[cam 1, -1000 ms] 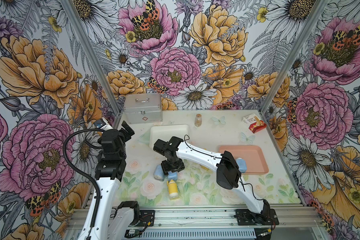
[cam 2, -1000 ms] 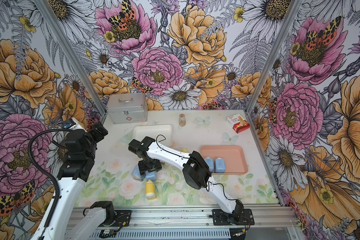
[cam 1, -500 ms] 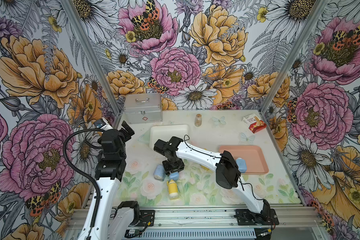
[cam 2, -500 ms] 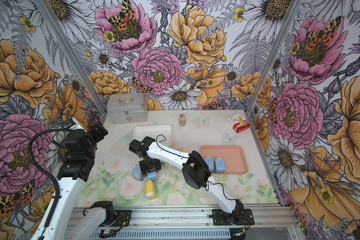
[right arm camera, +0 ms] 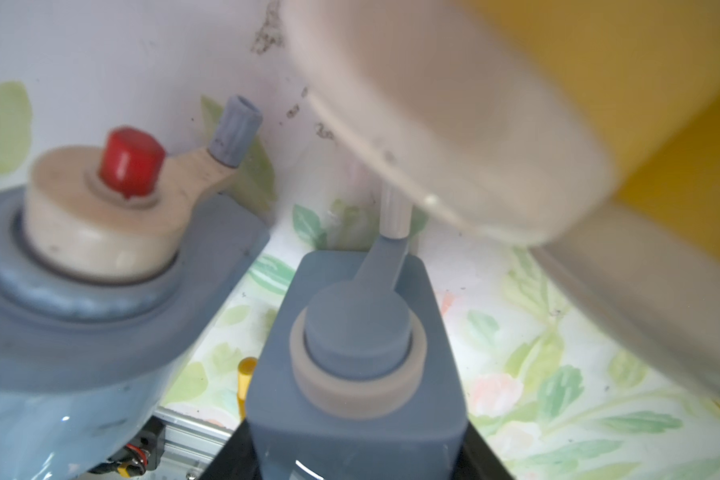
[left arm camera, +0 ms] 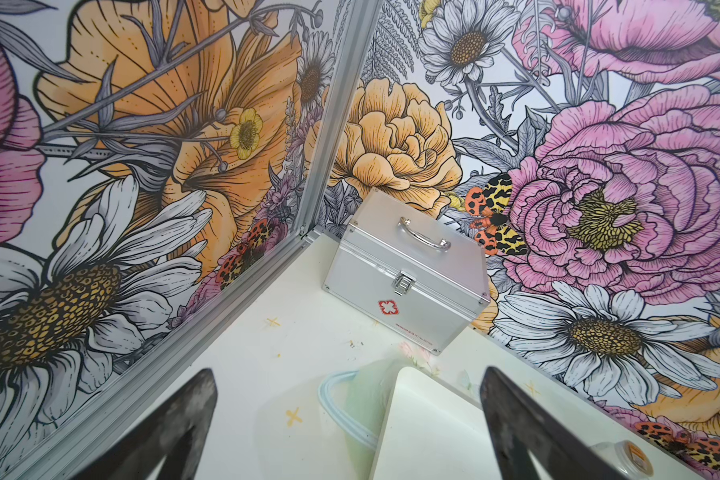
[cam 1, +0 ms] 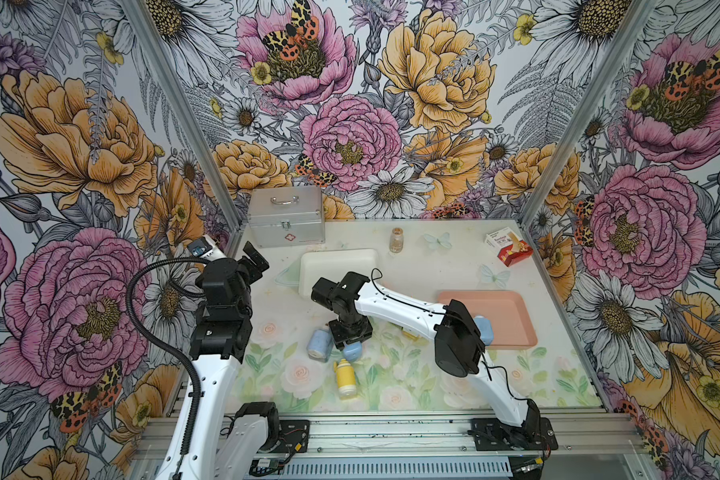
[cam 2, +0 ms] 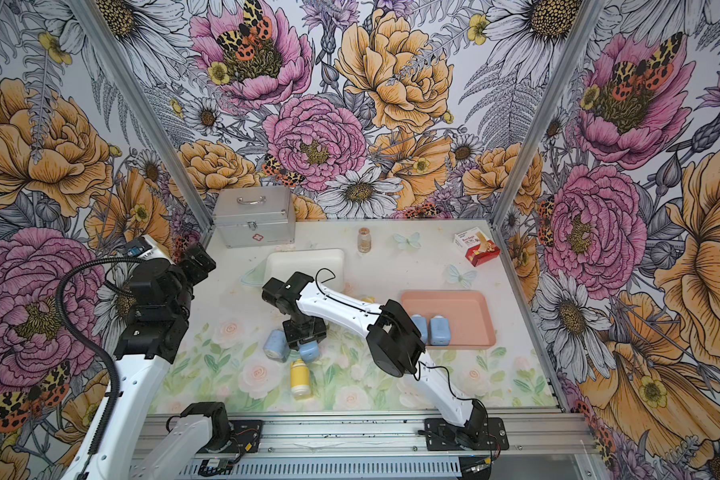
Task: Place the pencil sharpeners by color into the storage box
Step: Pick up the pencil sharpener from the center of the board, then place the pencil sharpener in the storage box.
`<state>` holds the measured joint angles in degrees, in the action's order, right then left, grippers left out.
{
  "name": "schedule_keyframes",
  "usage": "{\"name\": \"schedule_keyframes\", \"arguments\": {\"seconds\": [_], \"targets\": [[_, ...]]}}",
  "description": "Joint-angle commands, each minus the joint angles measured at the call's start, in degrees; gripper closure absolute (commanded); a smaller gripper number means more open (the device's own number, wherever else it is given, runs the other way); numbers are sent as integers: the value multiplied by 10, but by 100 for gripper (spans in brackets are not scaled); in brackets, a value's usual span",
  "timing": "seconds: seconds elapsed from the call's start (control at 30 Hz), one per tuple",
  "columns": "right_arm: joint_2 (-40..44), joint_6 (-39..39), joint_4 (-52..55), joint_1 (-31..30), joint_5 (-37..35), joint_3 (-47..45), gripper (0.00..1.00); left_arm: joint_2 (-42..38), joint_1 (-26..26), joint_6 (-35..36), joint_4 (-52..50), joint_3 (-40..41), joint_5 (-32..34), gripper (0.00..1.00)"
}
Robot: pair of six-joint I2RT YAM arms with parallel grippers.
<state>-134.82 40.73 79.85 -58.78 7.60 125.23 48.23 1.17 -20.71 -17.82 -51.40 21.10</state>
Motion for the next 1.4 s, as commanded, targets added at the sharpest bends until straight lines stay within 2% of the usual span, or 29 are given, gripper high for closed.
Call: {"name": "schedule_keyframes", "arguments": {"seconds": [0.0, 0.5, 0.8, 1.1, 1.37], "targets": [[48, -16, -3, 4, -11, -12, 57, -1, 8, -7, -2, 5, -14, 1], [147, -46, 10, 10, -7, -106, 58, 0, 7, -9, -2, 4, -19, 1], [233, -75, 66, 39, -35, -149, 58, 1, 7, -10, -2, 4, -25, 1], [319, -112, 129, 116, -79, -186, 58, 10, 6, -14, -2, 3, -34, 1], [371, -155, 153, 240, -100, -198, 59, 12, -34, 0, -3, 2, -25, 1]]}}
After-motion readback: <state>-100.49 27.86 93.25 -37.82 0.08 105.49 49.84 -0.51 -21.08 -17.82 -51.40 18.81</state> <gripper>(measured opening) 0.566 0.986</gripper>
